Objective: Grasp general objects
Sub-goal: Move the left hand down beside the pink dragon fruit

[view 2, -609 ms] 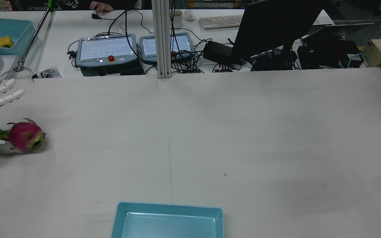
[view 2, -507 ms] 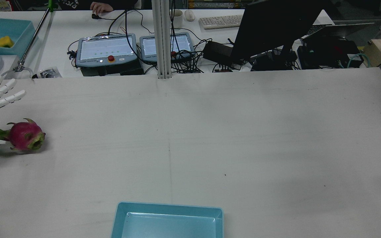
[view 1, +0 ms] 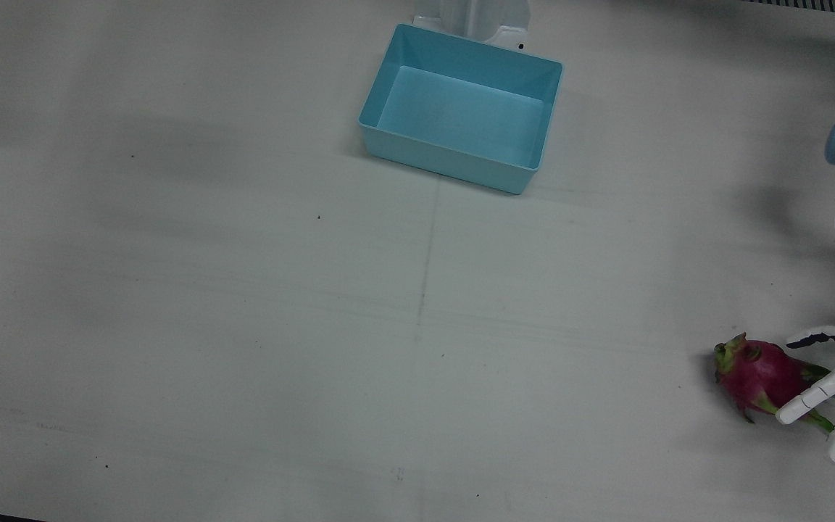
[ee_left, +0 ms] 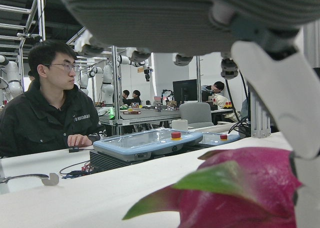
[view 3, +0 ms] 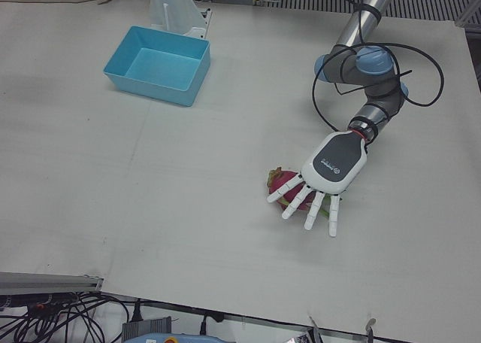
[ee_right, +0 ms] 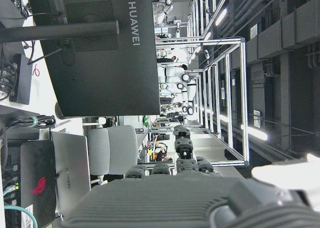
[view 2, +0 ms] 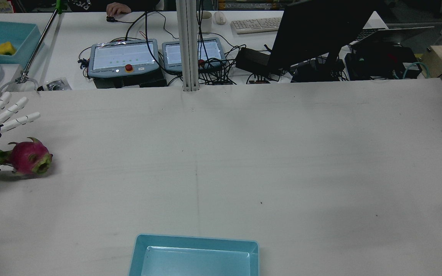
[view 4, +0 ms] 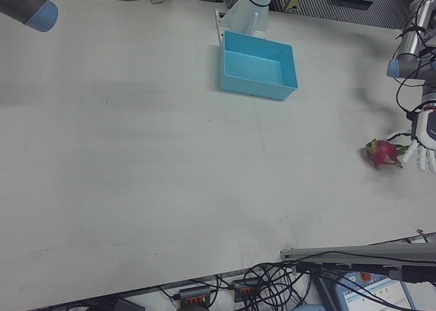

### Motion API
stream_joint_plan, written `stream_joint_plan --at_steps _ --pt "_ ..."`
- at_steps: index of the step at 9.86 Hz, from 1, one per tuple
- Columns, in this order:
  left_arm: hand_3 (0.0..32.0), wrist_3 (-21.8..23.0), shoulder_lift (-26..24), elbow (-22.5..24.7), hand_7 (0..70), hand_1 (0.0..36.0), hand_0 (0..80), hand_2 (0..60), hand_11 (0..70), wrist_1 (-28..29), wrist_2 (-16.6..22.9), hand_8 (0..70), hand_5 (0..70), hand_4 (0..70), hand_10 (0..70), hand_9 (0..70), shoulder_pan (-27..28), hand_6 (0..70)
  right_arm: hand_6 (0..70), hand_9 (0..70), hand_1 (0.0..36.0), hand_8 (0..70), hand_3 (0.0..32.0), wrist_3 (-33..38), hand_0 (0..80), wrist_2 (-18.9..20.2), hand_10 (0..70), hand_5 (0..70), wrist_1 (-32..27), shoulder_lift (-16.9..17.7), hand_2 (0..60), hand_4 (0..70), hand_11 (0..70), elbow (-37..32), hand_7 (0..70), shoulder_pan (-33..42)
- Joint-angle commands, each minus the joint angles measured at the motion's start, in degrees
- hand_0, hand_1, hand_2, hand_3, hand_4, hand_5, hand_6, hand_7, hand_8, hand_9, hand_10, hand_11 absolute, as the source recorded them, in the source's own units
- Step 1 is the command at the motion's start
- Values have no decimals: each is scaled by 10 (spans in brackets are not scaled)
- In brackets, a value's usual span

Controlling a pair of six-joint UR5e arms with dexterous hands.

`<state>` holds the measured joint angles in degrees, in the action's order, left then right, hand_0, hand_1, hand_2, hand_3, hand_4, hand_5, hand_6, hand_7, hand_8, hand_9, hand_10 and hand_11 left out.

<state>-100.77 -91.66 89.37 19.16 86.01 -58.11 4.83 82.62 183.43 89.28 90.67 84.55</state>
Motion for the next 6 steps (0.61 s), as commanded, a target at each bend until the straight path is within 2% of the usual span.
stream_joint_plan --at_steps 1,4,6 --pt "320 -28 -12 -14 0 359 622 236 0 -8 -1 0 55 0 0 0 23 0 0 0 0 0 0 0 0 0 0 0 0 0 0 0 0 0 0 0" --pt "320 -29 -26 -36 0 360 630 239 0 -4 -1 0 69 0 0 0 24 0 0 0 0 0 0 0 0 0 0 0 0 0 0 0 0 0 0 0" --pt "320 -36 -40 -55 0 326 586 222 0 -5 -1 0 137 0 0 0 24 0 0 0 0 0 0 0 0 0 0 0 0 0 0 0 0 0 0 0"
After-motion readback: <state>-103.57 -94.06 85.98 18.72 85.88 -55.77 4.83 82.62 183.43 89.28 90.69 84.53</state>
